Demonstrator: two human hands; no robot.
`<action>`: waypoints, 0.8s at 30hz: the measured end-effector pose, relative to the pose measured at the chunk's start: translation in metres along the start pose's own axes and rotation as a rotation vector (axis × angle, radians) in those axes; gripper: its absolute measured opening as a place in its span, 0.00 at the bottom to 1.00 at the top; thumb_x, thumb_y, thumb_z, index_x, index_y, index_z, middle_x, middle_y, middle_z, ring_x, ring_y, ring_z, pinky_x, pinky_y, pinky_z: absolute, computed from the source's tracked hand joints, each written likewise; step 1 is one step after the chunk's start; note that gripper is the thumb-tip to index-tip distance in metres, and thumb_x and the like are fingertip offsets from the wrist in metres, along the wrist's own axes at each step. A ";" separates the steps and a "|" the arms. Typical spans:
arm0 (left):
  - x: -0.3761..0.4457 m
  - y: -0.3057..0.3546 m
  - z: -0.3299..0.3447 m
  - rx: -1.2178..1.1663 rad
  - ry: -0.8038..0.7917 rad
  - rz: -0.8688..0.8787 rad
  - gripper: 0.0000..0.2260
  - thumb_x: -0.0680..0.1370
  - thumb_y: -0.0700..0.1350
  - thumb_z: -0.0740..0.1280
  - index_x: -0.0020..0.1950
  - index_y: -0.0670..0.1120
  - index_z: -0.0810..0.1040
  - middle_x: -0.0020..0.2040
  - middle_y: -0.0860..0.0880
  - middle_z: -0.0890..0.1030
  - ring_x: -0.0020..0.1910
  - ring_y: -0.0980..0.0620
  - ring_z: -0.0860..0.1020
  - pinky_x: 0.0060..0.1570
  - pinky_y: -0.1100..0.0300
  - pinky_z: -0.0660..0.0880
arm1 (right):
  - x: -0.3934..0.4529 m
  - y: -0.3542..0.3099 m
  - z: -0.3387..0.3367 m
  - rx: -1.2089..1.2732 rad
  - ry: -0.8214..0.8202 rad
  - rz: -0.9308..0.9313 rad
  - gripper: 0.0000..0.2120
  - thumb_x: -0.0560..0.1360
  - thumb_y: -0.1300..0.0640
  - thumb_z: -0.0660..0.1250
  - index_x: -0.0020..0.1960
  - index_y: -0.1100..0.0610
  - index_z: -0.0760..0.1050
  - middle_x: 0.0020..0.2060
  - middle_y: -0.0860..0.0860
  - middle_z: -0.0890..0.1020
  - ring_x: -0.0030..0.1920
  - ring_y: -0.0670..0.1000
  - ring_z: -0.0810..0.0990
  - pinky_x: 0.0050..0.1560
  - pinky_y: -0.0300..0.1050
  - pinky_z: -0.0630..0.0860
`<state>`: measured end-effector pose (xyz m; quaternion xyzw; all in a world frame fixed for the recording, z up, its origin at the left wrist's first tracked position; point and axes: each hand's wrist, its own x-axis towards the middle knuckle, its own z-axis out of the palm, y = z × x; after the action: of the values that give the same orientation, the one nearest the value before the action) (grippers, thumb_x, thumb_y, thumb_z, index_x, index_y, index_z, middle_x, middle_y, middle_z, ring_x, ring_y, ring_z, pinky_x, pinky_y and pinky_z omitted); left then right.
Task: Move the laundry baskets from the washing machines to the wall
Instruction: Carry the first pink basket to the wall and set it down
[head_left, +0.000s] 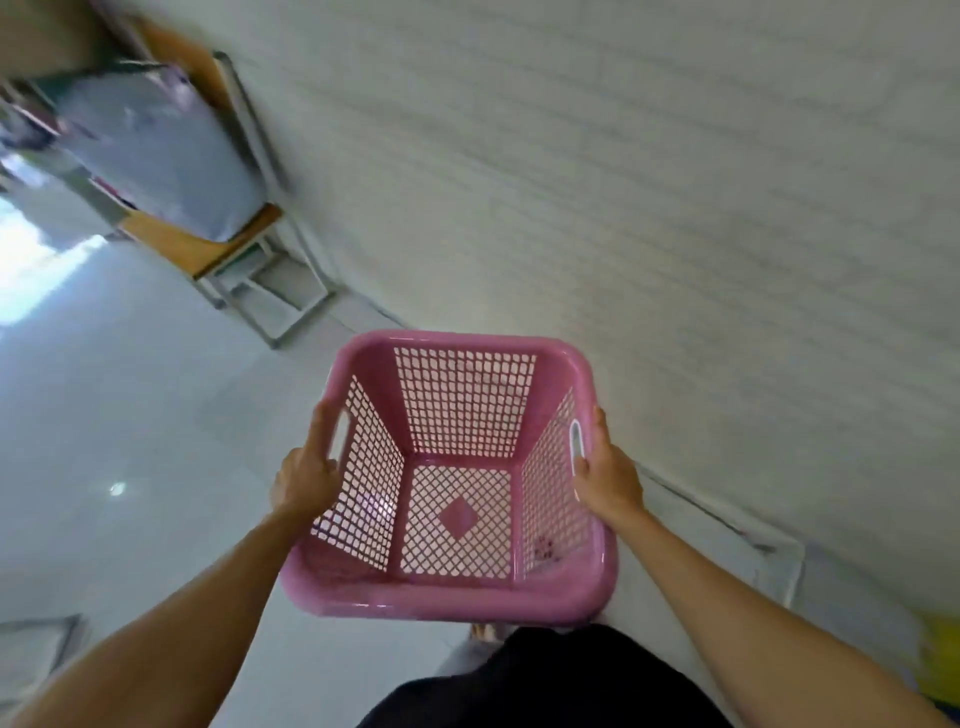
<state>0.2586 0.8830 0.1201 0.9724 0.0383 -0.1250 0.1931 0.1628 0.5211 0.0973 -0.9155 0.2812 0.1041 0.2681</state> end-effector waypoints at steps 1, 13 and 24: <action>0.006 -0.014 -0.010 -0.012 0.019 -0.030 0.44 0.74 0.44 0.66 0.76 0.68 0.40 0.45 0.37 0.82 0.38 0.39 0.79 0.39 0.47 0.77 | 0.004 -0.018 0.007 0.019 -0.020 -0.027 0.39 0.82 0.55 0.60 0.82 0.46 0.37 0.42 0.53 0.77 0.32 0.46 0.74 0.27 0.39 0.68; 0.066 -0.060 -0.073 -0.085 0.050 -0.266 0.42 0.72 0.42 0.65 0.72 0.73 0.46 0.56 0.39 0.82 0.45 0.37 0.81 0.48 0.43 0.81 | 0.069 -0.128 0.030 0.075 -0.207 -0.119 0.38 0.83 0.56 0.60 0.82 0.46 0.38 0.56 0.59 0.81 0.31 0.44 0.72 0.25 0.35 0.66; 0.215 -0.091 -0.113 -0.121 -0.075 -0.255 0.40 0.72 0.42 0.64 0.74 0.71 0.49 0.57 0.38 0.81 0.45 0.37 0.80 0.50 0.45 0.80 | 0.156 -0.233 0.067 0.040 -0.304 0.020 0.41 0.83 0.54 0.59 0.80 0.45 0.31 0.49 0.57 0.79 0.31 0.46 0.75 0.27 0.38 0.72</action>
<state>0.4808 1.0156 0.1324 0.9409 0.1620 -0.1821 0.2352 0.4208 0.6491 0.0885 -0.8808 0.2486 0.2386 0.3247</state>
